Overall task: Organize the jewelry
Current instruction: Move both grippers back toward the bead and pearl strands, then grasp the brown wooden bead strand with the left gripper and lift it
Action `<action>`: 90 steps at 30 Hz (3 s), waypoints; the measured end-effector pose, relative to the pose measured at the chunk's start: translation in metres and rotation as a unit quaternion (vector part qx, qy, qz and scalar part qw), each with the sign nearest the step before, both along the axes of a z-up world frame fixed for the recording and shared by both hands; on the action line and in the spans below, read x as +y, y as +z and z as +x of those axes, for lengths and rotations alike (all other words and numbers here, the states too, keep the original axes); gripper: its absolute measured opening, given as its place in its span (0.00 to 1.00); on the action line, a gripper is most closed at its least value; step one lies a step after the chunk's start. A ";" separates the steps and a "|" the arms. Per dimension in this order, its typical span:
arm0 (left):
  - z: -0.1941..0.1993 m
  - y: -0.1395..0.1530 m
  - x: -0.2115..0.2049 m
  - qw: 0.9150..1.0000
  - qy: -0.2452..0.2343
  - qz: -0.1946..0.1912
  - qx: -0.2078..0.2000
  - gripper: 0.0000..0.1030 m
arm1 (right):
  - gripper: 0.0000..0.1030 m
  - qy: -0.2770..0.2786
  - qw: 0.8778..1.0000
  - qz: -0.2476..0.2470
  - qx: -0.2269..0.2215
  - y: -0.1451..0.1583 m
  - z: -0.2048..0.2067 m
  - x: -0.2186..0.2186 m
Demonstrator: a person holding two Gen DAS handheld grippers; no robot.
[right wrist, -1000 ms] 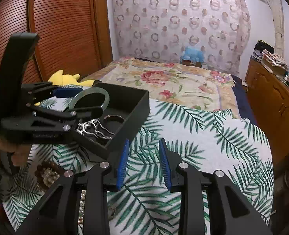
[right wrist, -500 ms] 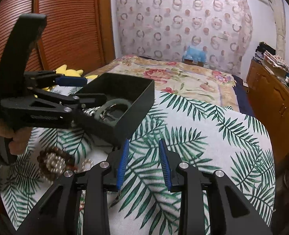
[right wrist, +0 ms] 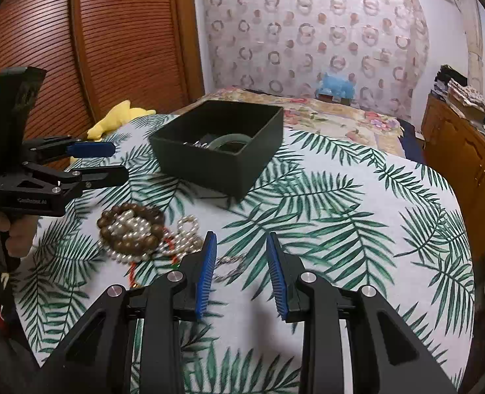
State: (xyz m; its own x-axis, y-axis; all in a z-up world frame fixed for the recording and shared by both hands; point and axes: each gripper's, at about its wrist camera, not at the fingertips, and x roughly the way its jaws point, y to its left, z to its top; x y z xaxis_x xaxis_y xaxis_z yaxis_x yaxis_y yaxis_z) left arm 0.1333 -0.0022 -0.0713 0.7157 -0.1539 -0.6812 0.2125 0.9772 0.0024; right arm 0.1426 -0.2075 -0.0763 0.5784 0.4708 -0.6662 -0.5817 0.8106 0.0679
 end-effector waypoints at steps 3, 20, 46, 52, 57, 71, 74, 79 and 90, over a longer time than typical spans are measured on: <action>-0.007 -0.007 0.009 1.000 0.005 0.003 0.009 0.69 | 0.33 0.011 1.000 -0.016 -0.006 -0.001 -0.007 0.007; -0.012 -0.033 0.025 0.998 0.002 -0.011 0.063 0.46 | 0.33 0.015 0.999 -0.029 -0.007 -0.011 -0.016 0.014; -0.048 0.043 -0.004 0.998 -0.028 -0.039 -0.043 0.12 | 0.33 0.011 0.999 -0.037 -0.003 -0.014 -0.013 0.014; -0.062 0.057 -0.004 0.997 -0.026 -0.040 -0.068 0.12 | 0.33 0.011 0.999 -0.034 -0.001 -0.014 -0.012 0.012; -0.072 0.063 0.002 0.996 -0.019 -0.047 -0.079 0.12 | 0.33 0.005 0.999 -0.045 -0.010 -0.013 -0.011 0.007; -0.078 0.054 0.008 0.996 -0.012 -0.056 -0.075 0.12 | 0.33 0.007 0.998 -0.064 0.016 -0.018 0.011 0.013; -0.078 0.054 0.008 0.995 -0.013 -0.058 -0.074 0.12 | 0.31 0.006 0.997 -0.077 0.024 -0.024 0.014 0.020; -0.078 0.048 0.009 0.996 -0.015 -0.058 -0.071 0.12 | 0.09 0.004 0.996 -0.083 0.027 -0.028 0.015 0.017; -0.078 0.046 0.009 0.996 -0.013 -0.058 -0.072 0.12 | 0.02 0.012 0.997 -0.077 0.000 -0.007 0.008 0.009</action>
